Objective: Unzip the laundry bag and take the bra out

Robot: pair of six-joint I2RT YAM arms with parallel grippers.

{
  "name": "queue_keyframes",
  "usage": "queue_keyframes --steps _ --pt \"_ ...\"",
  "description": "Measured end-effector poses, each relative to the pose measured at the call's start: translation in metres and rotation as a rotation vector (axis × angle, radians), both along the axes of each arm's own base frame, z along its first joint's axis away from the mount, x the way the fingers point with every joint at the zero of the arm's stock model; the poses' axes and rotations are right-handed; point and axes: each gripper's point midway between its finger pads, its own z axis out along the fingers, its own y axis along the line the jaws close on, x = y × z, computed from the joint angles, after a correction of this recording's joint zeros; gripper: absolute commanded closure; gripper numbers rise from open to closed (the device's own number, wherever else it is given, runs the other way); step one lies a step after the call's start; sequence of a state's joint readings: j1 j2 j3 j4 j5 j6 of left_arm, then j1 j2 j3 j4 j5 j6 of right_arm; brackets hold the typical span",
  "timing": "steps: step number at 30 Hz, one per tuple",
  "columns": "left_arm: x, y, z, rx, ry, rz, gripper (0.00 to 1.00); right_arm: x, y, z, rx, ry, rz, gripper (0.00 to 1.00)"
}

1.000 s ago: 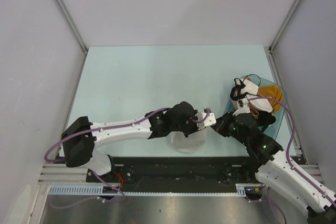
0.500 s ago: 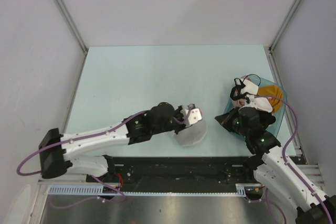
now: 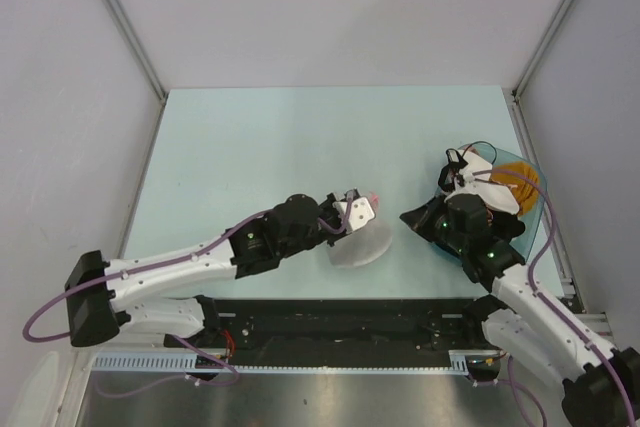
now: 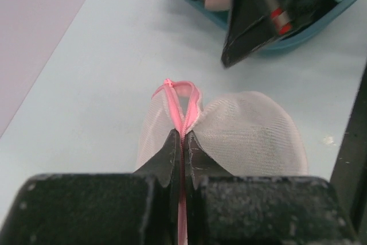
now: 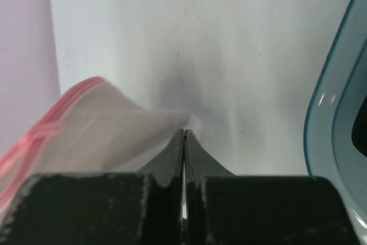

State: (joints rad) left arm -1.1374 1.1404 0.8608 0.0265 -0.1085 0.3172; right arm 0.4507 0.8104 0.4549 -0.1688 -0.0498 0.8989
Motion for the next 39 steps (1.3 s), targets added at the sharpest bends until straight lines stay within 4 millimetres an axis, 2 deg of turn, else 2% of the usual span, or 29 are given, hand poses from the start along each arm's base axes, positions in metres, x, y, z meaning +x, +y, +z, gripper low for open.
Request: queue_keyframes --steps 3,4,6,7,8,9,10,13,16,18,21,25,28,33,39 --pt "0.013 -0.002 -0.009 0.049 -0.005 0.057 1.00 -0.004 -0.010 0.021 0.006 -0.062 -0.026 0.75" --pt "0.019 -0.004 -0.010 0.069 -0.010 0.081 1.00 -0.008 -0.017 0.028 -0.003 -0.079 -0.038 0.60" --pt "0.029 -0.005 -0.010 0.093 -0.017 0.127 1.00 -0.013 -0.027 0.035 -0.014 -0.095 -0.063 0.51" --pt "0.035 -0.007 -0.006 0.098 -0.023 0.155 0.95 -0.017 -0.032 0.037 -0.026 -0.099 -0.075 0.45" --pt "0.040 -0.008 -0.003 0.102 -0.024 0.181 0.76 -0.021 -0.038 0.038 -0.039 -0.096 -0.090 0.43" --pt "0.047 -0.011 0.002 0.107 -0.019 0.213 0.50 -0.025 -0.043 0.037 -0.051 -0.088 -0.103 0.43" --pt "0.052 -0.016 0.008 0.104 -0.010 0.241 0.31 -0.029 -0.047 0.036 -0.059 -0.085 -0.111 0.41" --pt "0.061 -0.037 0.018 0.087 0.039 0.268 0.23 -0.041 -0.060 0.031 -0.088 -0.067 -0.142 0.41" --pt "0.064 -0.045 0.010 0.096 0.083 0.281 0.17 -0.050 -0.066 0.022 -0.114 -0.029 -0.152 0.41" --pt "0.064 -0.039 -0.001 0.125 0.112 0.292 0.17 -0.054 -0.068 0.016 -0.126 -0.004 -0.154 0.40" --pt "0.070 -0.032 -0.005 0.128 0.147 0.306 0.17 -0.056 -0.070 0.012 -0.141 0.014 -0.158 0.40" --pt "0.084 -0.008 -0.018 0.176 0.212 0.385 0.18 -0.056 -0.070 0.007 -0.153 0.033 -0.154 0.40" --pt "0.090 -0.009 -0.029 0.214 0.265 0.416 0.18 -0.054 -0.068 0.003 -0.160 0.055 -0.147 0.40" --pt "0.084 -0.011 -0.069 0.299 0.339 0.415 0.12 -0.050 -0.063 0.003 -0.150 0.059 -0.132 0.39" --pt "0.066 0.017 -0.121 0.399 0.378 0.424 0.02 -0.050 -0.062 0.006 -0.142 0.047 -0.130 0.39"
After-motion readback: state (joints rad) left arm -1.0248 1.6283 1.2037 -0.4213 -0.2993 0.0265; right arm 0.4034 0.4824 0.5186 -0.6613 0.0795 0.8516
